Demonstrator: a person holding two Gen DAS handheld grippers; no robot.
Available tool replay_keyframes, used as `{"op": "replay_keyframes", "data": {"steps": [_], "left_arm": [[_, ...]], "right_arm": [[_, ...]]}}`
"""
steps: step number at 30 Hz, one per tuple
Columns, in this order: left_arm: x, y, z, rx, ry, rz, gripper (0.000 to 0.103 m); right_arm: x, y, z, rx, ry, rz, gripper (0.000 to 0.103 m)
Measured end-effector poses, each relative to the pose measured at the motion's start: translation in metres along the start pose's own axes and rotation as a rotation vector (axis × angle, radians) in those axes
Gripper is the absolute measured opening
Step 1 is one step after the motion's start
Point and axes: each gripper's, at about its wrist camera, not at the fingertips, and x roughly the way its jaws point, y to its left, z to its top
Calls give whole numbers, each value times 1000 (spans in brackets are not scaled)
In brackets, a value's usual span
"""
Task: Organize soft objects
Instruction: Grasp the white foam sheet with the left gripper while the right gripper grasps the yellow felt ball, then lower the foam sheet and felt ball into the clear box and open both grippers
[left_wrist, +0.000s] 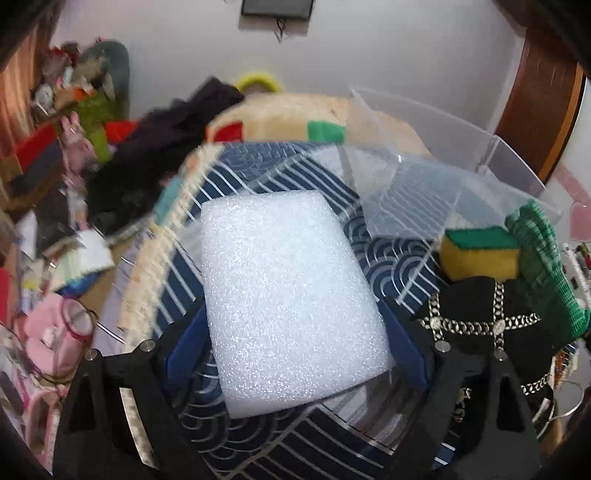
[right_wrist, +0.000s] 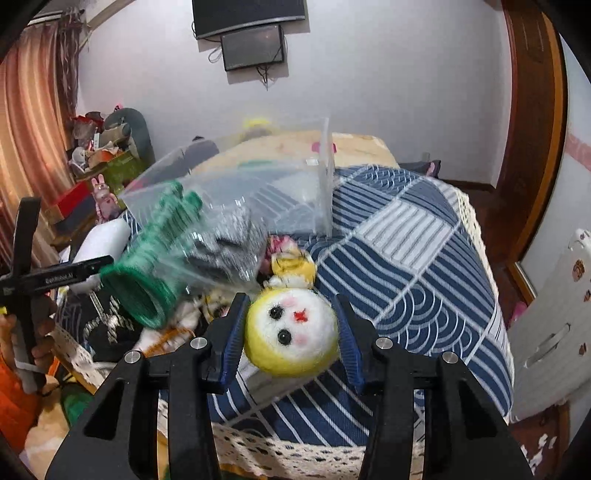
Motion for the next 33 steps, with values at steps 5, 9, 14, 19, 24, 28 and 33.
{"op": "replay_keyframes", "data": {"steps": [5, 9, 14, 19, 24, 28, 33], "left_arm": [[-29, -4, 14, 19, -87, 8, 89], [-55, -12, 28, 45, -167, -16, 89], [-76, -32, 52, 84, -261, -53, 89], [-78, -55, 76, 133, -302, -99, 90], [-61, -76, 97, 185, -268, -136, 90], [-40, -90, 110, 221, -230, -164, 90], [-4, -99, 125, 220, -139, -141, 90]], "right_arm": [[-7, 6, 23, -23, -72, -3, 42], [-12, 13, 46, -49, -149, -11, 43], [-12, 21, 66, -63, -218, -11, 43], [-8, 24, 89, -62, -268, -9, 43], [7, 28, 103, -74, -271, -12, 43], [36, 33, 108, -89, -226, -19, 43], [72, 35, 105, -104, -113, -32, 43]]}}
